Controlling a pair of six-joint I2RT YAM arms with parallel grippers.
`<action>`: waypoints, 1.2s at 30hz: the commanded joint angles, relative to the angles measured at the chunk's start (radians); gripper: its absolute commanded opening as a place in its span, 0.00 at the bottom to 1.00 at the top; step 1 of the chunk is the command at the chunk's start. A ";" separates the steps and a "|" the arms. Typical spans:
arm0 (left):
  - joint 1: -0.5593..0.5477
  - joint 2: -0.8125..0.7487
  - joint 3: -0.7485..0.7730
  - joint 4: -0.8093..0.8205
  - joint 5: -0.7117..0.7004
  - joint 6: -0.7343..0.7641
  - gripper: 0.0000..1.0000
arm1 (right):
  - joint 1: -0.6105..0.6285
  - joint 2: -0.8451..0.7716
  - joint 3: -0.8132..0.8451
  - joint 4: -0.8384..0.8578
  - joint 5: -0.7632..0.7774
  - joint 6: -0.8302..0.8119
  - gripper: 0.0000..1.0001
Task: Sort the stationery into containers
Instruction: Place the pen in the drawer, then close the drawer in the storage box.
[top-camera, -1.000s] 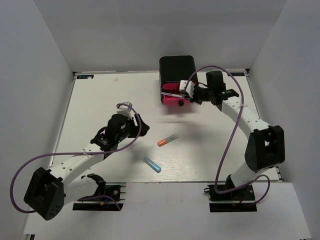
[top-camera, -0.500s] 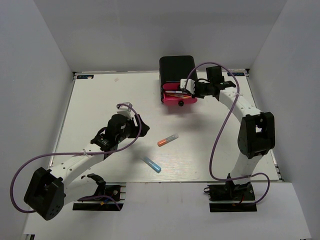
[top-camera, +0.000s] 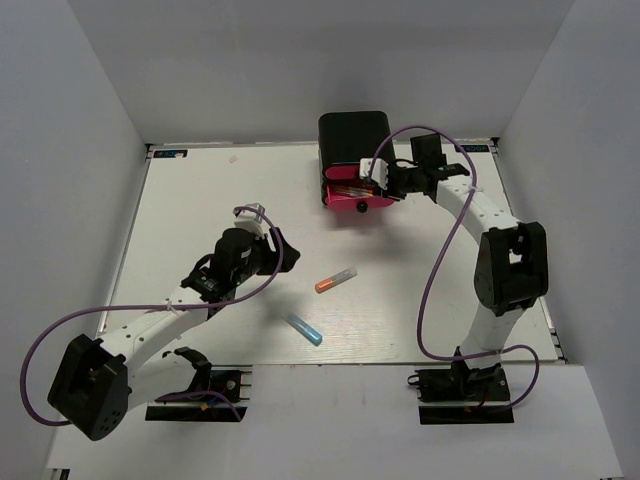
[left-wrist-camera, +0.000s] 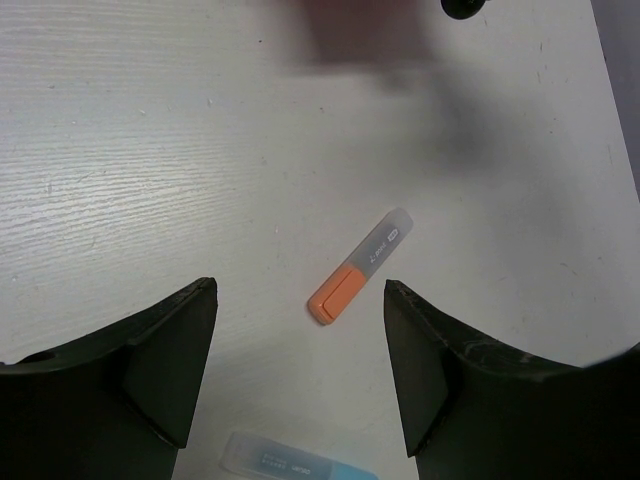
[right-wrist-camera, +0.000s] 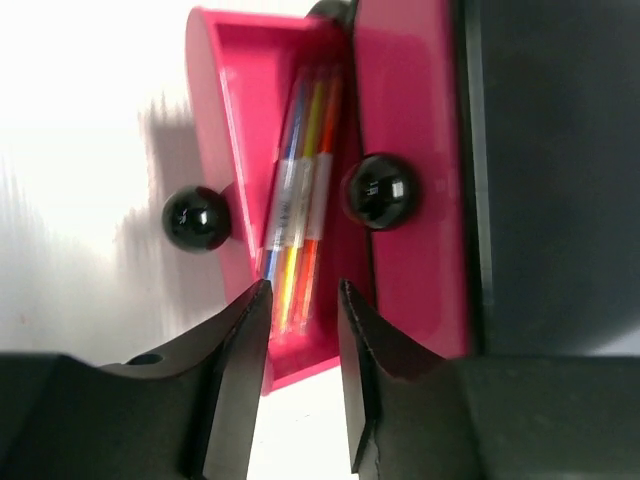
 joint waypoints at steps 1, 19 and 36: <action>-0.003 -0.007 0.012 0.026 0.012 0.009 0.77 | -0.004 -0.113 -0.040 0.137 -0.053 0.105 0.40; -0.003 -0.007 0.003 0.039 0.023 0.009 0.77 | 0.002 -0.343 -0.561 0.592 -0.093 1.131 0.35; -0.003 0.012 0.021 0.019 0.023 0.009 0.77 | 0.011 -0.180 -0.656 0.889 0.146 1.779 0.56</action>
